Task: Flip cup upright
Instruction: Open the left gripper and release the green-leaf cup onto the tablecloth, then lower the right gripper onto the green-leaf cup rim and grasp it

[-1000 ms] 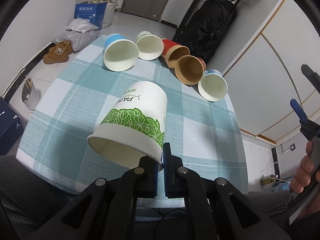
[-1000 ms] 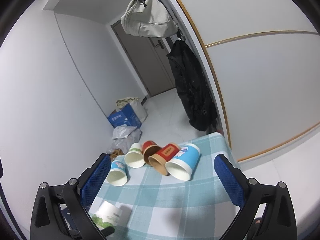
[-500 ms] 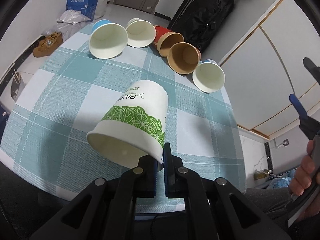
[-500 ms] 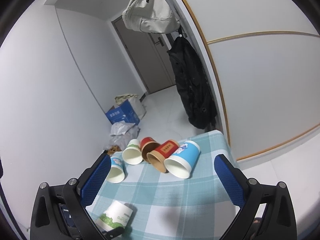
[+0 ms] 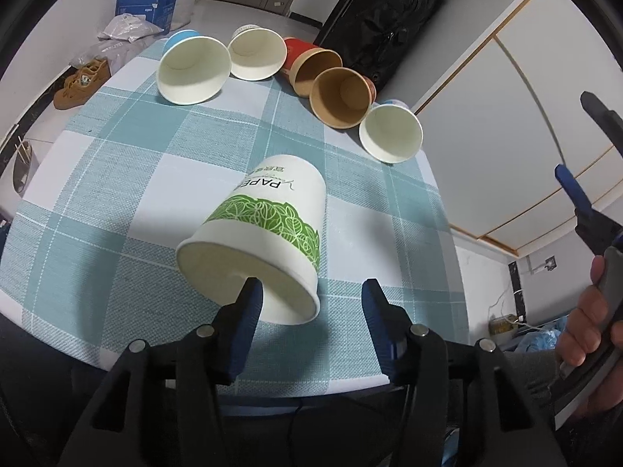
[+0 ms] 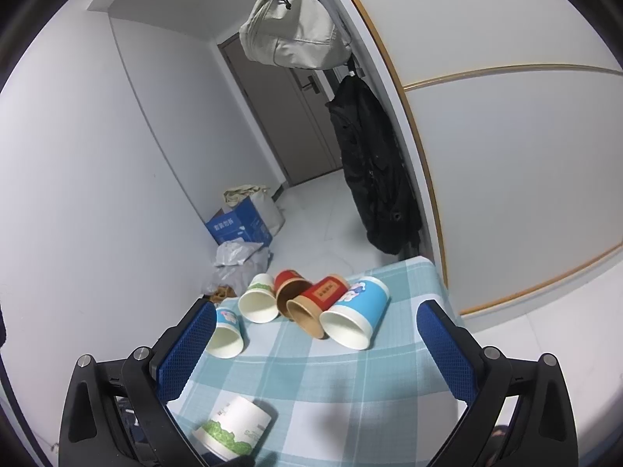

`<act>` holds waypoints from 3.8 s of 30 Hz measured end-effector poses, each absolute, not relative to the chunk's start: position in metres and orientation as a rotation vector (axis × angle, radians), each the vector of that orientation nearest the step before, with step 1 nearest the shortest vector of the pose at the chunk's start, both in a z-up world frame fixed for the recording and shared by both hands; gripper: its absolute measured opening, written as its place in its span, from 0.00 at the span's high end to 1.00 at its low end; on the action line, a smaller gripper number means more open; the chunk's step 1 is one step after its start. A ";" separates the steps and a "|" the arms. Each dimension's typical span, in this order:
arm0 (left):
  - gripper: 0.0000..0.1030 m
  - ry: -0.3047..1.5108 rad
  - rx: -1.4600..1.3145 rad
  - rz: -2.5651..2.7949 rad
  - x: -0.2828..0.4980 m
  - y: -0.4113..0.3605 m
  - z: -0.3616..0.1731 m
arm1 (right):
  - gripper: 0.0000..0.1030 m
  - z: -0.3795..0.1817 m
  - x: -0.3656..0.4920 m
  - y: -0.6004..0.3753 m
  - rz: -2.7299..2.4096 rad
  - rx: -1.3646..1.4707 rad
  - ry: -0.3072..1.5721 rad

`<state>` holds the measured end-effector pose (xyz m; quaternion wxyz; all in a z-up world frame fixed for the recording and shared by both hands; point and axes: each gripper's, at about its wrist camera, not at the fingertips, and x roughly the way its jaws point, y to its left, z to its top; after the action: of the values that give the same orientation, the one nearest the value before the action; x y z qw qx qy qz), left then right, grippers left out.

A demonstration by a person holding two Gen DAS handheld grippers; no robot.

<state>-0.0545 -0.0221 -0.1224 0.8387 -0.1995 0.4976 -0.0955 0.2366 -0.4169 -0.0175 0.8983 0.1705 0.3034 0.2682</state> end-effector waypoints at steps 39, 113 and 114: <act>0.28 0.676 -0.176 0.077 -0.045 0.068 -0.017 | 0.00 -0.038 0.209 -0.374 0.625 0.213 0.707; 0.28 0.737 -0.182 0.071 -0.045 0.088 -0.041 | 0.98 -0.037 0.174 -0.281 0.640 -0.032 0.947; 0.28 0.736 -0.178 0.070 -0.046 0.086 -0.041 | 0.98 -0.034 0.176 -0.284 0.637 -0.042 0.960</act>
<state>-0.0456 0.0864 -0.0410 0.9287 -0.0869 0.3590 0.0340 0.1764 -0.2838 -0.0338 0.8385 -0.0197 0.4537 0.3012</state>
